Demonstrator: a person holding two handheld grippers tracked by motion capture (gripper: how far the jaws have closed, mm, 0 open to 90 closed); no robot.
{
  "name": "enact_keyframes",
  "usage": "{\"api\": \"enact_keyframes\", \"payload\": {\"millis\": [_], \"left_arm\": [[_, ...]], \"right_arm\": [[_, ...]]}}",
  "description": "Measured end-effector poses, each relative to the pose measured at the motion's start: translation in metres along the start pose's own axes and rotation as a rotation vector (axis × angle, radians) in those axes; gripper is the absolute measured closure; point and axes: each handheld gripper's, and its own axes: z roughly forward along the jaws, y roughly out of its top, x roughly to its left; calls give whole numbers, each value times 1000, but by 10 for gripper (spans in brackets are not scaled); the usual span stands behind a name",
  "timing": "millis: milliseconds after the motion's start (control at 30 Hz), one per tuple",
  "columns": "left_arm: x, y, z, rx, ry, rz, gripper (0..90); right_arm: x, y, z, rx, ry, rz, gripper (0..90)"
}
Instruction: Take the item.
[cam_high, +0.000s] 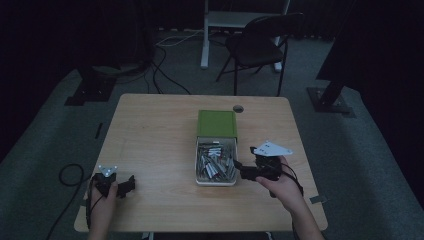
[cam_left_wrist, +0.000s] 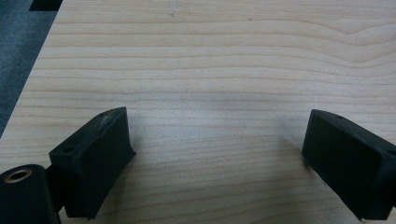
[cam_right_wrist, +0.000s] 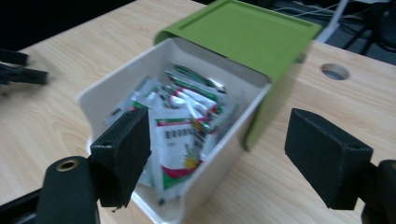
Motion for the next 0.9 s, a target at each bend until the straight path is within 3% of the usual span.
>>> {"api": "enact_keyframes", "payload": {"millis": [100,267,400,667,900], "left_arm": [[0,0,0,0,0,0,87],[0,0,0,0,0,0,87],[0,0,0,0,0,0,87],[0,0,0,0,0,0,87],[0,0,0,0,0,0,87]], "right_arm": [[8,2,4,10,29,-17,224],[20,2,12,-11,1,-31,296],[27,2,19,-20,13,-51,296],[42,-3,35,15,35,-93,315],[54,-12,52,49,-13,-125,382]]}}
